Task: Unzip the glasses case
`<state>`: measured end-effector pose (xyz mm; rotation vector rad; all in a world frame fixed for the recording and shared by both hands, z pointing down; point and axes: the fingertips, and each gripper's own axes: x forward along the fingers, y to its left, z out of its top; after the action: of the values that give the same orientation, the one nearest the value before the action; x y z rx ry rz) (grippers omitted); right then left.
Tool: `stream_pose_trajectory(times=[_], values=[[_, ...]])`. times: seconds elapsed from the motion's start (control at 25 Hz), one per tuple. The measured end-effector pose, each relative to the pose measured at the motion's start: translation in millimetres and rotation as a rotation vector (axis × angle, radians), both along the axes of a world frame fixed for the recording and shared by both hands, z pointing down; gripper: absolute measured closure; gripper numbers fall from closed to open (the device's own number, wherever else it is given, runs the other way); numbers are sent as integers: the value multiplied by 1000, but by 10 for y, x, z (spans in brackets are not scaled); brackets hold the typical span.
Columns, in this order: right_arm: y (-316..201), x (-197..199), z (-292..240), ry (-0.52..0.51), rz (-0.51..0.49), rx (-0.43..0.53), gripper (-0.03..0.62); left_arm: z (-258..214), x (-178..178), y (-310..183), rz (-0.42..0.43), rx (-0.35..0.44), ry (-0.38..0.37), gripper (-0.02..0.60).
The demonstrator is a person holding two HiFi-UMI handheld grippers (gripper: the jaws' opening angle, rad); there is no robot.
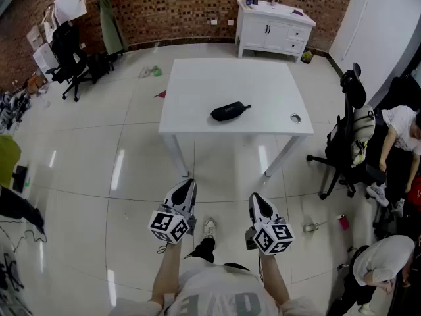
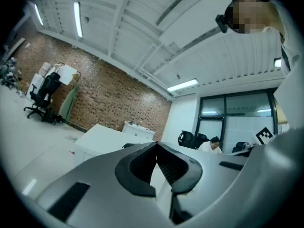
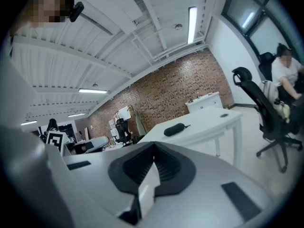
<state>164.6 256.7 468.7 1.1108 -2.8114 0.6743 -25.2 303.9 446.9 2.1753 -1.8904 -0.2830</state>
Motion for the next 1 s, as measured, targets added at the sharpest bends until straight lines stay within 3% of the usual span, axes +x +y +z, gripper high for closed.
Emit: stream_pose_trajectory(times=[0.16, 0.4, 0.6, 0.72, 0.88, 1.0], values=[[-1101, -653, -139, -1, -6, 34, 593, -97, -489, -1120, 43, -13, -33, 583], [-2393, -1172, 218, 45, -29, -19, 594, 195, -924, -2451, 69, -105, -42, 583], [-3137, -1478, 780, 157, -130, -132, 594, 635, -1202, -3391, 20, -232, 8, 583], [-3450, -1611, 1061, 236, -196, -254, 594, 787, -1323, -3782, 19, -328, -43, 583], [-3743, -1765, 1313, 282, -251, -361, 594, 1127, -1416, -4221, 81, -480, -92, 583], [-3855, -1900, 1389, 297, -295, -387, 594, 1391, -1396, -4351, 149, -618, -82, 583]])
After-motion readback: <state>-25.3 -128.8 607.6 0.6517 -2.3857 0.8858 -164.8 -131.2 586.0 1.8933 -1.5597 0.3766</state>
